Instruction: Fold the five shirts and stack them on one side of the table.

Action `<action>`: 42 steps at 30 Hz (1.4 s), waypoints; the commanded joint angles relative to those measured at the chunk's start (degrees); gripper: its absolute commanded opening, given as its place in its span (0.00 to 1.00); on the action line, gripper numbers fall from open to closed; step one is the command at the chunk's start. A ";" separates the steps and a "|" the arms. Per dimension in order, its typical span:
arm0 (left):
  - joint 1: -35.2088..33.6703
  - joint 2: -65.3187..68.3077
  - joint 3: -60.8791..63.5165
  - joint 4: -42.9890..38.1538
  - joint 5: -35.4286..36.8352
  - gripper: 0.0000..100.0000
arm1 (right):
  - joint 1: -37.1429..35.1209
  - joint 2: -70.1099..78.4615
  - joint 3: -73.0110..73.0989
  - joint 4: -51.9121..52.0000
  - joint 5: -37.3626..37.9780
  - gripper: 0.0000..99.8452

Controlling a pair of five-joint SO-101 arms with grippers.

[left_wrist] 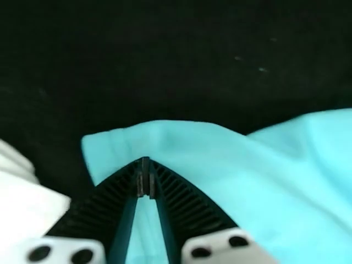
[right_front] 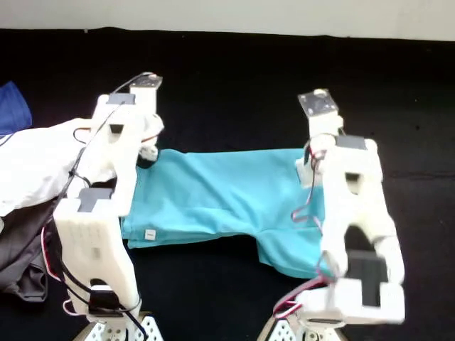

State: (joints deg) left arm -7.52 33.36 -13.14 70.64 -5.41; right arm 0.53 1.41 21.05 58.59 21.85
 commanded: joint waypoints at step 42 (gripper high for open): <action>6.64 -34.15 29.58 8.35 -3.87 0.01 | 7.96 17.36 -71.08 42.59 -0.18 0.10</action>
State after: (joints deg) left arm -1.54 10.42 -4.70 88.48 -6.64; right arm 8.70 25.49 -51.56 100.35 21.76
